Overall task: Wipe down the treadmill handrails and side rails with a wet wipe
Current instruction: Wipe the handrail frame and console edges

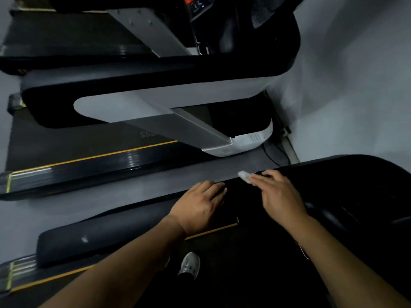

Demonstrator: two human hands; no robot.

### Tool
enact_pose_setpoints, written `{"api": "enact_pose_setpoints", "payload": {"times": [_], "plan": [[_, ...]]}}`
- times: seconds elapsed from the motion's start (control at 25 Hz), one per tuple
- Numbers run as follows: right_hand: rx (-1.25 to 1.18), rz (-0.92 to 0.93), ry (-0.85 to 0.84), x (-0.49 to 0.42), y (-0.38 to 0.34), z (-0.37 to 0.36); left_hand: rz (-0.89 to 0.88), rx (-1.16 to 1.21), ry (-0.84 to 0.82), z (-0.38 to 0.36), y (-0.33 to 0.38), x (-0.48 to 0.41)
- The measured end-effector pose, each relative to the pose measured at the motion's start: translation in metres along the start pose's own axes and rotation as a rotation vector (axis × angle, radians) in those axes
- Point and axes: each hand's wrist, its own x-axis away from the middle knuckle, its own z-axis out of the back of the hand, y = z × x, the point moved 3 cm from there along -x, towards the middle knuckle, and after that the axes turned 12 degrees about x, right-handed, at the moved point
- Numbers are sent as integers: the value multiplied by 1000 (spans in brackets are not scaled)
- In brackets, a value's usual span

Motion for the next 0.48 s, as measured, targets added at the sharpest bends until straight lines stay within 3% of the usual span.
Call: {"api": "enact_pose_setpoints", "payload": {"times": [0.08, 0.24, 0.36, 0.48], "plan": [[-6, -18, -44, -16, 10, -4, 2, 6, 9, 2, 1, 0], [-138, 186, -266, -52, -33, -10, 37, 29, 13, 3, 2, -1], [5, 38, -558, -76, -14, -20, 32, 38, 9, 3, 3, -2], [2, 73, -571, -68, -38, -16, 30, 38, -6, 4, 2, -2]]}}
